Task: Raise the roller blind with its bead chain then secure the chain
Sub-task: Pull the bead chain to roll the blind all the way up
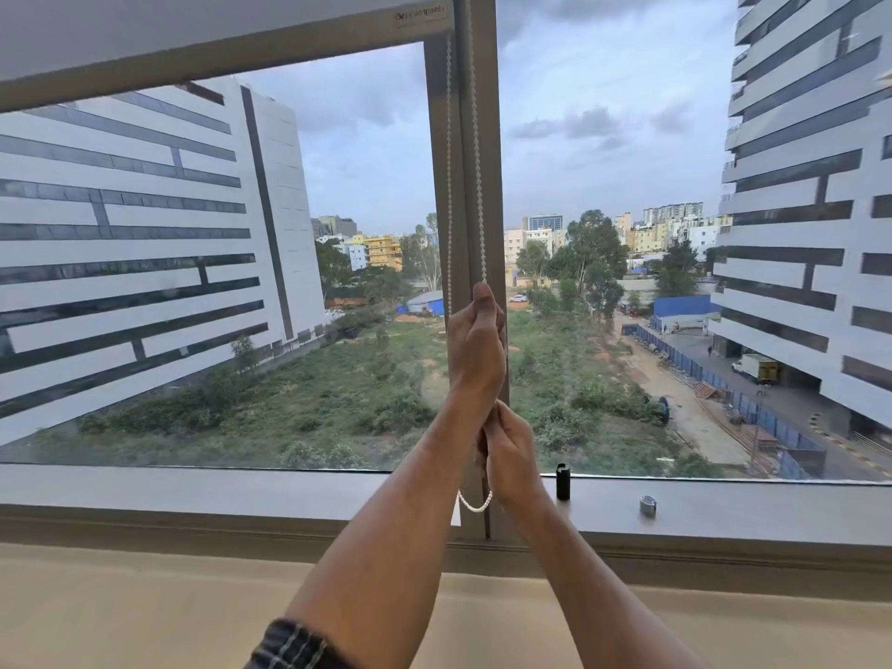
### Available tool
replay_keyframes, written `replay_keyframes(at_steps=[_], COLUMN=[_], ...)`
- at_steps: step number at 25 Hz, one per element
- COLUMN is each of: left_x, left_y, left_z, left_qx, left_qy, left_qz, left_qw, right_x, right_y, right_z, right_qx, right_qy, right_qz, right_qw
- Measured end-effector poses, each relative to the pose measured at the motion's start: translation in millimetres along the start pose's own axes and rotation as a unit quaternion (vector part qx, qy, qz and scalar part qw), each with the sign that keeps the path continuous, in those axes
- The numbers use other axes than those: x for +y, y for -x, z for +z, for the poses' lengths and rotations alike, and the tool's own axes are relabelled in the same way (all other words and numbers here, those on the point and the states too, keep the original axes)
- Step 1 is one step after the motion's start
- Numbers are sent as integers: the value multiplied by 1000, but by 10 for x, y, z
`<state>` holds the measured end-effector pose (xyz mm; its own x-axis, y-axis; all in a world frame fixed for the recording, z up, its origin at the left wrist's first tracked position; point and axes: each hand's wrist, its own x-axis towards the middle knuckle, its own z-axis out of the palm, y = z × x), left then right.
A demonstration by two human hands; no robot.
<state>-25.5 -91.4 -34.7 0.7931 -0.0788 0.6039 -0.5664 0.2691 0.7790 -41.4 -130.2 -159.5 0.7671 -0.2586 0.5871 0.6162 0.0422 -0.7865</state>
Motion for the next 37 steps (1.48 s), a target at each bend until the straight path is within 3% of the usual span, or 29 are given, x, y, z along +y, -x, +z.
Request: replay_keyframes(at_steps=[4, 7, 9, 16, 20, 24, 28, 32, 37], left_x=[-246, -473, -619, -720, -807, -904, -492, -51, -70], left_y=[114, 281, 444, 781, 825, 804, 357, 21, 65], left_z=[-100, -234, -284, -227, -300, -511, -466, -165, -45], left_qx=[23, 27, 21, 24, 1, -7, 42, -25, 7], left_qy=[-4, -34, -34, 6, 59, -19, -12, 21, 24], left_qz=[8, -8, -29, -60, -74, -36, 7, -11, -4], left_qw=[1000, 999, 999, 998, 995, 999, 999, 999, 1000], right_x=[90, -88, -359, -1072, -871, -586, -246, -7, 4], right_y=[20, -162, -350, -763, -620, -453, -255, -66, -27], right_z=[-141, -210, -169, 271, 269, 152, 85, 86, 5], right_qx=[-12, 79, 96, -70, -43, -41, -19, -5, 0], right_qy=[-20, -11, -30, -97, -115, -133, -99, -47, -75], right_qz=[29, -12, -44, -15, -31, -15, -8, 8, 22], right_qw=[999, 997, 994, 993, 992, 990, 995, 999, 997])
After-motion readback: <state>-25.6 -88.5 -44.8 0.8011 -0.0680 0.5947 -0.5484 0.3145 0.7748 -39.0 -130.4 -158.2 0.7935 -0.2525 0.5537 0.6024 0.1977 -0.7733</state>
